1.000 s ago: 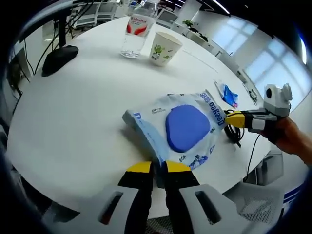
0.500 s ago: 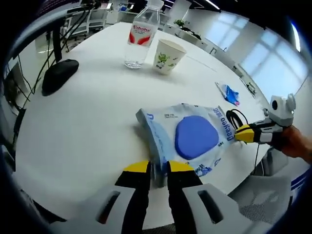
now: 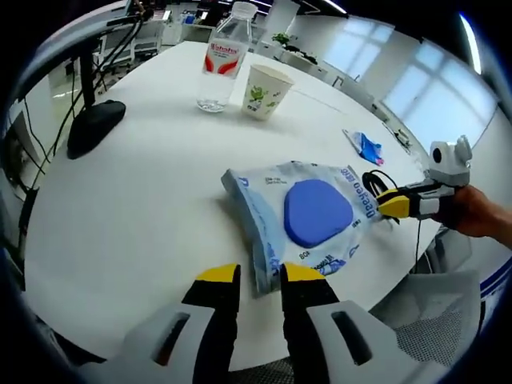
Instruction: Arrange the tabletop items into an orderly group along one side of the table until the central work area is clear of visible clutter.
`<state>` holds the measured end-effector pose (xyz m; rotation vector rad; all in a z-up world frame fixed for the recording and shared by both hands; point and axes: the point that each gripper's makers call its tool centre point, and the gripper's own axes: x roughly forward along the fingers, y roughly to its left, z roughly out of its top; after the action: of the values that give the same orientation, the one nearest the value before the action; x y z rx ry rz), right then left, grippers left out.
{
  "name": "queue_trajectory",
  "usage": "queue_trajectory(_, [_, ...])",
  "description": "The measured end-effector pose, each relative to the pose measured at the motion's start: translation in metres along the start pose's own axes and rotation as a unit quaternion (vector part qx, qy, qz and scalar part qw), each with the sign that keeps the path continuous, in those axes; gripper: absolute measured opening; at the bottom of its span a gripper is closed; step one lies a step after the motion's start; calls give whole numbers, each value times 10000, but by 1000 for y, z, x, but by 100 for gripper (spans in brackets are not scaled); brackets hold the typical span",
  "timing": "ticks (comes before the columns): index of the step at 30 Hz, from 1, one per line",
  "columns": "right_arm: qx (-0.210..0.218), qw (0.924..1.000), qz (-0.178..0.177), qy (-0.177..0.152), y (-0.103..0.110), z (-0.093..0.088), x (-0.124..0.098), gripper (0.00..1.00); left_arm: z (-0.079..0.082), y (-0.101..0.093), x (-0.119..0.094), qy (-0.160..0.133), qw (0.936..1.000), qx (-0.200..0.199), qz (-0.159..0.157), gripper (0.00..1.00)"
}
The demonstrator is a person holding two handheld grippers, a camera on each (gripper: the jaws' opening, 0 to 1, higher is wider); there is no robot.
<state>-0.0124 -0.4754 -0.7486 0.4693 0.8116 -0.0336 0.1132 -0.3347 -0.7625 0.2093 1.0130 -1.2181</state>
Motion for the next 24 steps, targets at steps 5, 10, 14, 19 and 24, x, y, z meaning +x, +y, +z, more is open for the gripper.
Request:
queue_trajectory(5, [26,10000,20,7,1,1,2,12,1,-6,3,6,10000,88,-40,16])
queue_trajectory(10, [-101,9999,-17,10,0,4,4,0,-1,-7,7,96,9998,191,46,7])
queue_trajectory(14, [-10,9999,-7,-165,1,12,0,0,7,-11,7,17,10000,80,12,0])
queue_trajectory(19, [-75,9997,-15,-226,-3,19,-7,0,18,-17,9,-52,9998,197,-6,0])
queue_trajectory(24, [-34,9991,-87,-424,-16,32,-19,0,33,-30,13,-141,9996,227,-83,0])
